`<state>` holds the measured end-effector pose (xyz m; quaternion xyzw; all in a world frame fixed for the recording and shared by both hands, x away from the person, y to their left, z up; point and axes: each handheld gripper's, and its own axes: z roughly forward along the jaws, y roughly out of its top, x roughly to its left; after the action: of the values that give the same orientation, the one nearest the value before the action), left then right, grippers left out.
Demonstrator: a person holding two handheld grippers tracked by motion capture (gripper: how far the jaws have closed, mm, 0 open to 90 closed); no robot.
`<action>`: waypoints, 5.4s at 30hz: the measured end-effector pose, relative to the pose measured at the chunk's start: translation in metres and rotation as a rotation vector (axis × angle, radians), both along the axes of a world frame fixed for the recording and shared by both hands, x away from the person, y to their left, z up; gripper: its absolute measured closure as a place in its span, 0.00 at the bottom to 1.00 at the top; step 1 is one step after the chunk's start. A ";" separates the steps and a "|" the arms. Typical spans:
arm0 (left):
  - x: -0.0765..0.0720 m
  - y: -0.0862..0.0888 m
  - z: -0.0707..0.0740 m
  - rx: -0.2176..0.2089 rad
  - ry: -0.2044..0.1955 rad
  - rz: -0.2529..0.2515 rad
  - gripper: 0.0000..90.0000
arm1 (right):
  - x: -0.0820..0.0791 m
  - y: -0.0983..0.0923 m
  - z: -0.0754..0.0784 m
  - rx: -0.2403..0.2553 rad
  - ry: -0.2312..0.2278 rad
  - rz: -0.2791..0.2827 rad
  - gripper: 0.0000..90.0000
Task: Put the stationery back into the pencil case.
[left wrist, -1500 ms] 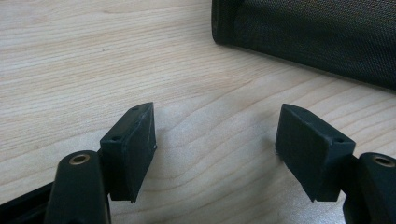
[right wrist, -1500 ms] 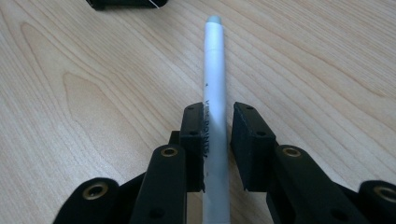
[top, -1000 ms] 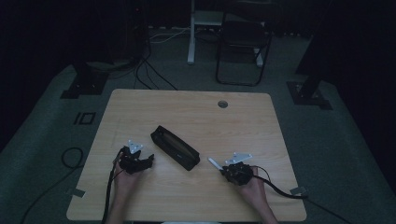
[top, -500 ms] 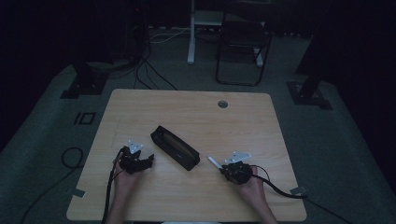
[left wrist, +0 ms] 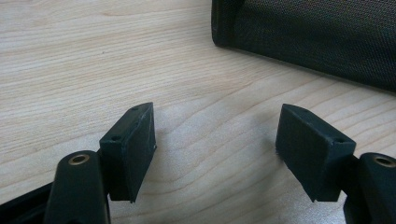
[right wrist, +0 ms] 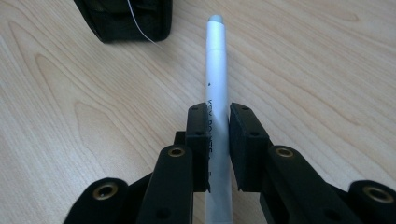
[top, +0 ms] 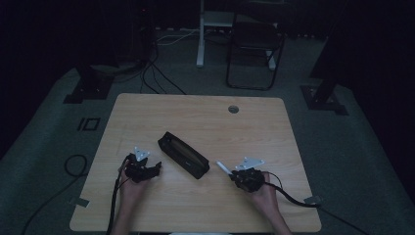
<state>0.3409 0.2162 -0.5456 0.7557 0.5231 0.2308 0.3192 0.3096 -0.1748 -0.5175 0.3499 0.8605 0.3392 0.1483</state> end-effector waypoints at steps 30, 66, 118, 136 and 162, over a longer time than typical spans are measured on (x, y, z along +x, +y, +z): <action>0.000 0.000 0.000 0.000 0.000 0.001 0.33 | -0.001 0.004 0.032 0.027 -0.071 0.007 0.87; 0.000 0.000 0.000 0.000 0.000 0.001 0.33 | 0.002 0.008 0.064 0.059 -0.138 0.002 0.87; 0.000 0.000 0.000 0.001 0.001 0.001 0.32 | 0.010 0.041 0.086 0.158 -0.175 0.068 0.87; 0.002 -0.001 0.000 0.000 0.001 -0.002 0.33 | 0.014 0.056 0.093 0.161 -0.191 0.091 0.87; 0.002 -0.002 0.000 -0.001 0.001 -0.002 0.33 | 0.022 0.073 0.101 0.178 -0.205 0.118 0.87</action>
<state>0.3430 0.2144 -0.5455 0.7562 0.5227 0.2297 0.3197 0.3317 -0.1017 -0.4165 0.2740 0.8264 0.4563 0.1837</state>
